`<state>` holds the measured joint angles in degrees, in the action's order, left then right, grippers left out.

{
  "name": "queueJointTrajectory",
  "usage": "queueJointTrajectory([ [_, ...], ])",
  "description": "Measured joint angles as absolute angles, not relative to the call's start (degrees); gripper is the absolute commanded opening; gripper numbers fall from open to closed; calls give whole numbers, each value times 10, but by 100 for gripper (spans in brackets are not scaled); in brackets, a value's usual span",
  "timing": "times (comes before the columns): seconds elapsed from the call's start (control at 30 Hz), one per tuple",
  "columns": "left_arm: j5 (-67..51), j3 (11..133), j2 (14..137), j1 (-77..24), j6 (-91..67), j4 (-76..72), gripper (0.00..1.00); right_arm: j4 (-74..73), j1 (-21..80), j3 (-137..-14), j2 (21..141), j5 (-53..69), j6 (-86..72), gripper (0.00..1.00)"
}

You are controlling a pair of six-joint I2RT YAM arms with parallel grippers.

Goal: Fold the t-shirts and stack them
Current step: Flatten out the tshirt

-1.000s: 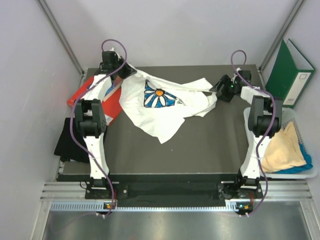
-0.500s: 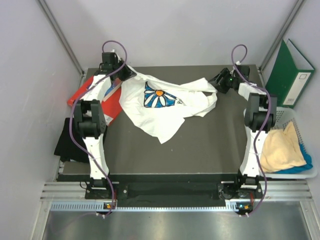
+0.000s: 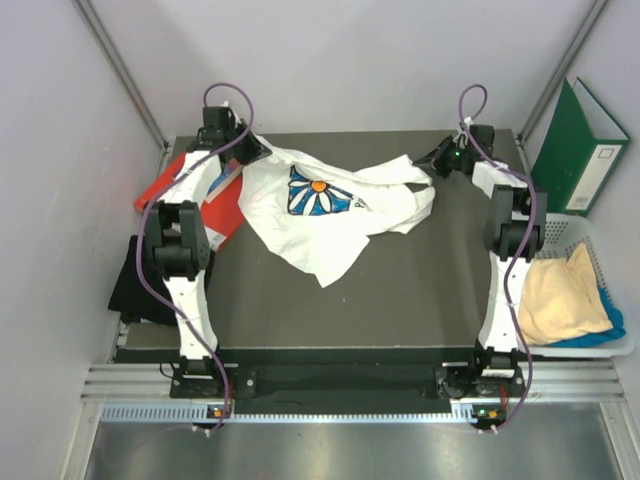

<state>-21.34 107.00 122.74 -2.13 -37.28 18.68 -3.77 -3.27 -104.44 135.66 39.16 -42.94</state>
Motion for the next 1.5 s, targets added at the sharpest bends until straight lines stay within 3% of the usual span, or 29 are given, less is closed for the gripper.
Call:
queueJointTrajectory([
  [0.2, -196, 1060, 1189, -21, -356, 209, 0, -80, -38, -1037, 1310, 392, -402, 0],
  [0.5, -139, 982, 1030, -18, -327, 239, 0, -152, -42, -983, 1125, 416, -347, 0],
  [0.77, -86, 815, 837, -18, -319, 288, 0, -276, -25, -789, 1008, 398, -269, 2],
  [0.8, -81, 794, 820, -18, -321, 293, 0, -295, -20, -757, 1005, 391, -264, 13],
  [0.83, -77, 768, 800, -18, -325, 302, 0, -311, -15, -727, 1004, 382, -259, 36],
  [0.93, -62, 702, 757, -18, -333, 323, 0, -361, 8, -646, 1001, 345, -247, 71],
  [0.97, -59, 687, 750, -17, -334, 330, 0, -371, 14, -624, 997, 335, -244, 74],
  [1.1, -52, 656, 739, -16, -336, 346, 0, -395, 26, -575, 935, 296, -243, 76],
  [1.23, -51, 655, 739, -16, -335, 346, 0, -384, 25, -574, 873, 278, -242, 70],
  [1.5, -55, 647, 739, -16, -334, 341, 0, -350, 45, -512, 883, 284, -246, 61],
])
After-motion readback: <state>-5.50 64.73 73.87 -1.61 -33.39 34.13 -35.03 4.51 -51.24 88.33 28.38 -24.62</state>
